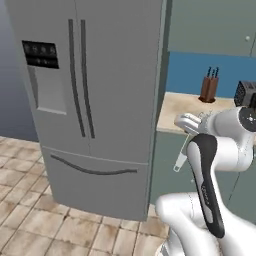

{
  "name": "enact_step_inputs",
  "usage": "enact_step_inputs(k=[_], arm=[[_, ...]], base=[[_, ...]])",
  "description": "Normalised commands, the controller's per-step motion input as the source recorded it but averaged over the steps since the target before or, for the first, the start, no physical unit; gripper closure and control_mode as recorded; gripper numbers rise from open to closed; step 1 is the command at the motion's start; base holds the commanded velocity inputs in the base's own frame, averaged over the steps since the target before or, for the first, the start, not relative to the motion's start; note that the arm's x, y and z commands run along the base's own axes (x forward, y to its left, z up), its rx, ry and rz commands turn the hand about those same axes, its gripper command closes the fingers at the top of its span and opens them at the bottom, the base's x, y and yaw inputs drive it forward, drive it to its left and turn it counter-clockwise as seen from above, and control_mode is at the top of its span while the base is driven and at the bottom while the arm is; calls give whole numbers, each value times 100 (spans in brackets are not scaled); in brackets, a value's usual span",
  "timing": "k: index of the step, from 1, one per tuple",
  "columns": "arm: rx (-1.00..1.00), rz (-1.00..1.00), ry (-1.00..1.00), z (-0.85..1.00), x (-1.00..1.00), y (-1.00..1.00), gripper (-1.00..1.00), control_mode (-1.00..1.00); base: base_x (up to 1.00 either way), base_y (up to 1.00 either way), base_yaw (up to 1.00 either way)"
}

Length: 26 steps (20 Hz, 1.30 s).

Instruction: Pick up the tongs from the counter and place them near the plate next to the oven.

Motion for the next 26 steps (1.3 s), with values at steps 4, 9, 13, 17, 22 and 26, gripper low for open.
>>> enact_step_inputs(k=[4, 9, 13, 17, 22, 26], arm=[[0, 0, 0, 0, 0, 0, 100, 100], [0, 0, 0, 0, 0, 0, 100, 100], [0, 0, 0, 0, 0, 0, 100, 100], [0, 0, 0, 0, 0, 0, 100, 100], [0, 0, 0, 0, 0, 0, 100, 100], [0, 0, 0, 0, 0, 0, 100, 100]], base=[[-31, 100, 59], [-12, 93, 61], [4, 83, 54], [59, 59, 44], [99, 19, 32], [100, -8, 30]])
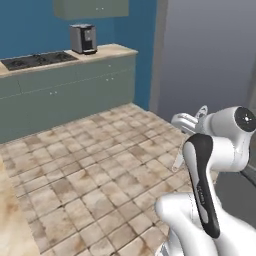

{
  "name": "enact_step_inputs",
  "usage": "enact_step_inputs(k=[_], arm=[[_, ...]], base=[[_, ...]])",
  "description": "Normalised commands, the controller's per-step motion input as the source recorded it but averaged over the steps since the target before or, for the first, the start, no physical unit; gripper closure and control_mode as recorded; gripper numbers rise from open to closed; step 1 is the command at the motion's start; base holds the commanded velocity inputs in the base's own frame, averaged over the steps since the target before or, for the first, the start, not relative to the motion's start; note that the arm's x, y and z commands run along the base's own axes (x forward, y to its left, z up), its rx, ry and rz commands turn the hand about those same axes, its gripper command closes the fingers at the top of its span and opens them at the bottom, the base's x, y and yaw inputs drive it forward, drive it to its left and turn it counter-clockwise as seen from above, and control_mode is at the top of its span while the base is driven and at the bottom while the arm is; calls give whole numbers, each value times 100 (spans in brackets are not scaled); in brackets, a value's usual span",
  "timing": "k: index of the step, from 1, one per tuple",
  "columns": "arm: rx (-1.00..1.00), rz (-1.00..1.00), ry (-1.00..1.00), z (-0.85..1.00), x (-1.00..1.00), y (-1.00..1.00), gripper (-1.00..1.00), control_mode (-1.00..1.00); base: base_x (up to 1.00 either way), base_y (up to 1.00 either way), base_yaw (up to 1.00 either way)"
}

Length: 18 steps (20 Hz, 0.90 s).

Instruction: Pick up the tongs from the counter and place them near the plate next to the oven.

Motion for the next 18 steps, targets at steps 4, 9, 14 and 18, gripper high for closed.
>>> enact_step_inputs(k=[4, 9, 14, 18], arm=[[0, 0, 0, 0, 0, 0, 100, 100], [0, 0, 0, 0, 0, 0, 100, 100], [0, 0, 0, 0, 0, 0, 100, 100], [0, 0, 0, 0, 0, 0, 100, 100]], base=[[100, 0, 36], [100, -1, 38], [100, 0, 38], [100, 0, 37]])
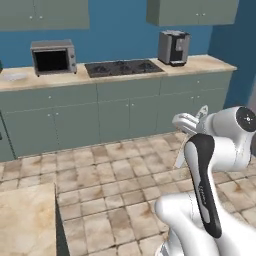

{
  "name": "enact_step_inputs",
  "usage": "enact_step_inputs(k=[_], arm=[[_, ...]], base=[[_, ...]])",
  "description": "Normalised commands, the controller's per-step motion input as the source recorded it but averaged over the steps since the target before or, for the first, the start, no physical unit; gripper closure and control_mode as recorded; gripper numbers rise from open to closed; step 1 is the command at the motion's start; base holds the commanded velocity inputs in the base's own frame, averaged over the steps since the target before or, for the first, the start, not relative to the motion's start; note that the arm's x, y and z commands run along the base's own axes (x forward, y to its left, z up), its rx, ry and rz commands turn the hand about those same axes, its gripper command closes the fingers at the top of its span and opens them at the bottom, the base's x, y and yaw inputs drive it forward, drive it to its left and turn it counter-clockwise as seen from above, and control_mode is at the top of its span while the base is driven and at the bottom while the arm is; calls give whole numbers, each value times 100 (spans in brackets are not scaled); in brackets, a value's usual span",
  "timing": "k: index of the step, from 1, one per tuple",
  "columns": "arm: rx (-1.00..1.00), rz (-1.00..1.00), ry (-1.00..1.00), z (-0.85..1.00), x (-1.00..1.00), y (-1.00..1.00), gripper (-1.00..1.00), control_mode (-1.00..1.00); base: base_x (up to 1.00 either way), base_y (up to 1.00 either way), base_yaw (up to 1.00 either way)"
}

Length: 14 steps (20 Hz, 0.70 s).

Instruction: Pick up the tongs from the counter and place them near the plate next to the oven.

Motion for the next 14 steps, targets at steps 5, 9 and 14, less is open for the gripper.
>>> enact_step_inputs(k=[5, 9, 14], arm=[[0, 0, 0, 0, 0, 0, 100, 100], [0, 0, 0, 0, 0, 0, 100, 100], [0, 0, 0, 0, 0, 0, 100, 100]], base=[[100, 0, 34], [100, 0, 33], [100, 0, 30]])
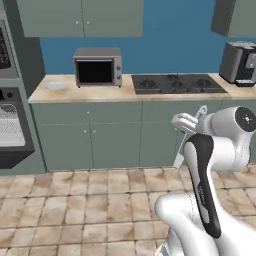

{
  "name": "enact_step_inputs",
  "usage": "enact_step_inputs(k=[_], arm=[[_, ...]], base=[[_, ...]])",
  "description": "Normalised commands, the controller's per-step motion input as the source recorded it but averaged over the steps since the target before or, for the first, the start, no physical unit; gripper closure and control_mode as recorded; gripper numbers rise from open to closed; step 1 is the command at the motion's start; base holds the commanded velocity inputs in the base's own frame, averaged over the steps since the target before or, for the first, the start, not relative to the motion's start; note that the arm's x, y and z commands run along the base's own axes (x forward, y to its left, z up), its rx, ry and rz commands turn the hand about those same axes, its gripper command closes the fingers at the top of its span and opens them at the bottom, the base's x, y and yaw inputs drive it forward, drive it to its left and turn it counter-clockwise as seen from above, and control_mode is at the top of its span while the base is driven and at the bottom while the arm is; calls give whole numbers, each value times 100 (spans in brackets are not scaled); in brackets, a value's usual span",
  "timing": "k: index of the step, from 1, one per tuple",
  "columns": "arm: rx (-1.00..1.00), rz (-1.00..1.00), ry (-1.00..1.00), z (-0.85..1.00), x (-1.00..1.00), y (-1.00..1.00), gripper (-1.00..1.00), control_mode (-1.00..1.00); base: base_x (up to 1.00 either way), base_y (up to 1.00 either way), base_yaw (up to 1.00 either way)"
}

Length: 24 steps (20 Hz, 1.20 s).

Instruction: Pick up the tongs from the counter and place them near the plate next to the oven.

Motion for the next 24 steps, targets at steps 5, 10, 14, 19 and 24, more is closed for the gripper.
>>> enact_step_inputs(k=[5, 10, 14, 19, 24], arm=[[0, 0, 0, 0, 0, 0, 100, 100], [0, 0, 0, 0, 0, 0, 100, 100], [0, 0, 0, 0, 0, 0, 100, 100], [0, 0, 0, 0, 0, 0, 100, 100], [0, 0, 0, 0, 0, 0, 100, 100]], base=[[100, 0, 26], [100, 1, 22], [100, 21, 12], [100, 53, 3], [100, 94, 0]])
